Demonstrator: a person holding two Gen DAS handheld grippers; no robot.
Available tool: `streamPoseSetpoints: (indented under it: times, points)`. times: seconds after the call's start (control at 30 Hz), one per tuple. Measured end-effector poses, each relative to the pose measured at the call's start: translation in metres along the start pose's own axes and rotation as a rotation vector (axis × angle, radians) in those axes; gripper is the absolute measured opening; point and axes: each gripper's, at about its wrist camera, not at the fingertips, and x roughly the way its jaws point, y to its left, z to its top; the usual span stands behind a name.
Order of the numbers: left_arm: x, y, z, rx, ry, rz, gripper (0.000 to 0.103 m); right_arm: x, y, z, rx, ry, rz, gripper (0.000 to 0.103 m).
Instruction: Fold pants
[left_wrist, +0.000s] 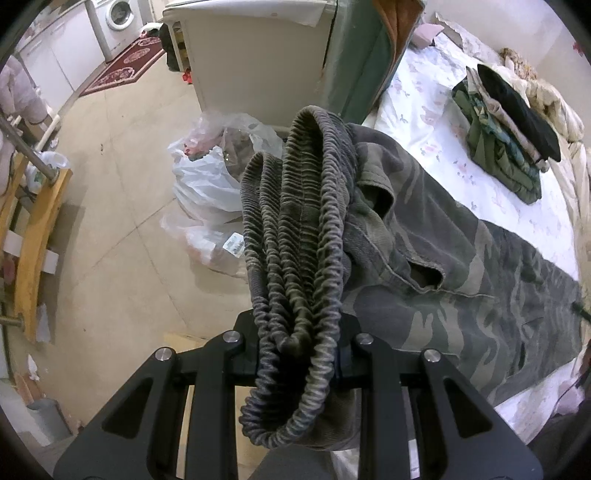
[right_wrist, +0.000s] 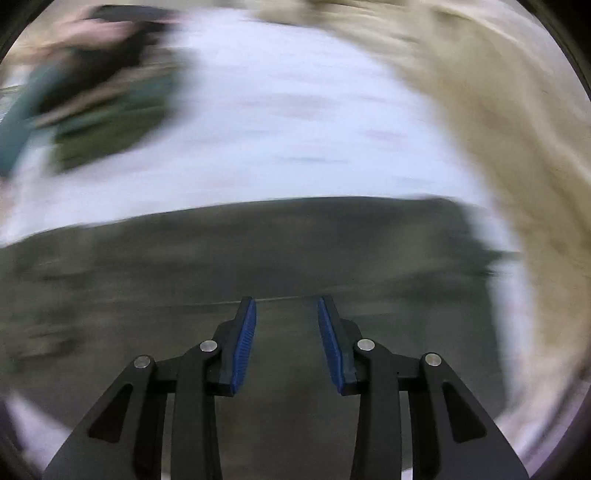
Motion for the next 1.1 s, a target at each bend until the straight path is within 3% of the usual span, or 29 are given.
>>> streamPoseSetpoints:
  times: [0.07, 0.13, 0.23, 0.3, 0.33, 0.37, 0.5, 0.53, 0.67, 0.77, 0.93, 1.03, 1.1]
  points:
    - [0.000, 0.002, -0.001, 0.006, 0.003, 0.004, 0.021, 0.017, 0.070, -0.010, -0.025, 0.026, 0.212, 0.037]
    - [0.002, 0.002, -0.001, 0.014, 0.014, 0.012, 0.021, 0.034, 0.140, -0.024, -0.065, 0.053, 0.365, 0.036]
    - [0.005, 0.004, 0.000, 0.005, 0.024, 0.003, 0.021, 0.069, 0.227, -0.045, -0.172, 0.120, 0.456, 0.034]
    - [0.005, 0.004, 0.001, 0.008, 0.031, 0.005, 0.021, 0.092, 0.264, -0.054, -0.219, 0.153, 0.438, 0.034]
    - [0.007, 0.003, 0.000, 0.010, 0.035, 0.002, 0.021, 0.105, 0.276, -0.061, -0.256, 0.175, 0.358, 0.034]
    - [0.008, 0.002, -0.001, 0.011, 0.042, -0.008, 0.021, 0.119, 0.283, -0.067, -0.296, 0.198, 0.289, 0.034]
    - [0.010, 0.000, -0.002, 0.022, 0.045, 0.005, 0.021, 0.113, 0.284, -0.048, -0.282, 0.226, 0.227, 0.026]
    - [0.011, 0.001, -0.002, 0.016, 0.048, 0.000, 0.022, 0.099, 0.288, -0.038, -0.303, 0.175, 0.237, 0.032]
    - [0.016, 0.006, 0.002, -0.008, 0.066, -0.033, 0.022, 0.077, 0.320, 0.001, -0.397, 0.088, 0.331, 0.032]
    - [0.018, 0.006, 0.002, 0.001, 0.071, -0.029, 0.022, 0.122, 0.345, 0.020, -0.361, 0.179, 0.398, 0.026]
    - [0.022, 0.004, -0.001, 0.025, 0.087, -0.037, 0.022, 0.185, 0.370, 0.045, -0.283, 0.203, 0.287, 0.022]
    - [0.024, 0.004, -0.002, 0.037, 0.088, -0.013, 0.022, 0.166, 0.366, 0.065, -0.271, 0.149, 0.308, 0.024]
    - [0.026, 0.008, -0.002, 0.026, 0.095, -0.023, 0.022, 0.149, 0.362, 0.074, -0.288, 0.163, 0.384, 0.028]
